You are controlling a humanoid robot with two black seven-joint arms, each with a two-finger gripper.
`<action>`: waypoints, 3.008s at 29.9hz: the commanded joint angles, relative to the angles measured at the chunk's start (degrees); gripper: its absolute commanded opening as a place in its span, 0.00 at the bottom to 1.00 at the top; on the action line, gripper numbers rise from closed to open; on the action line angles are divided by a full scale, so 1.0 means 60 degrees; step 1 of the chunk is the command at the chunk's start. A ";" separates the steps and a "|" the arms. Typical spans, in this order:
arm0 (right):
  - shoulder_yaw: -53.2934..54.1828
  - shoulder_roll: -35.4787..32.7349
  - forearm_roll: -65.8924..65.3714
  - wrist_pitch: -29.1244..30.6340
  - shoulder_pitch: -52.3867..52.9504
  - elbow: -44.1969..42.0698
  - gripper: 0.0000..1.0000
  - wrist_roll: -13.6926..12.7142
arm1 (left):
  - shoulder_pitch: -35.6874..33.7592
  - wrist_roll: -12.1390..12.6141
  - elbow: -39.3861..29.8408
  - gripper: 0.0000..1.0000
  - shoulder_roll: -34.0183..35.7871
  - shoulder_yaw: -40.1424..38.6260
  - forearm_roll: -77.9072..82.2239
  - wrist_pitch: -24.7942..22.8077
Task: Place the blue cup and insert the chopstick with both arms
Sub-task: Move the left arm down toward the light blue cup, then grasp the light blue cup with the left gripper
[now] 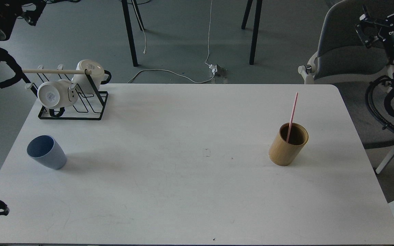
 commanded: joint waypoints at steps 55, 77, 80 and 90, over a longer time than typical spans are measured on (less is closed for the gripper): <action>0.0332 0.0101 0.0002 0.0061 -0.0371 -0.0798 1.00 0.0623 | 0.2644 -0.3364 -0.3592 0.79 0.4816 0.6618 1.8032 0.3817; 0.0757 0.0350 0.0016 0.0061 -0.0327 -0.0783 1.00 0.0623 | 0.3157 -0.3740 -0.2051 0.55 0.3702 0.6604 1.8032 0.3817; 0.0683 0.0336 0.0016 0.0061 -0.0312 -0.0783 1.00 0.0623 | 0.3171 -0.3740 -0.2037 0.44 0.3673 0.6604 1.8003 0.3817; 0.0683 0.0292 0.0016 0.0061 -0.0298 -0.0783 1.00 0.0623 | 0.3171 -0.3740 -0.1553 0.12 0.3482 0.6618 1.7988 0.3759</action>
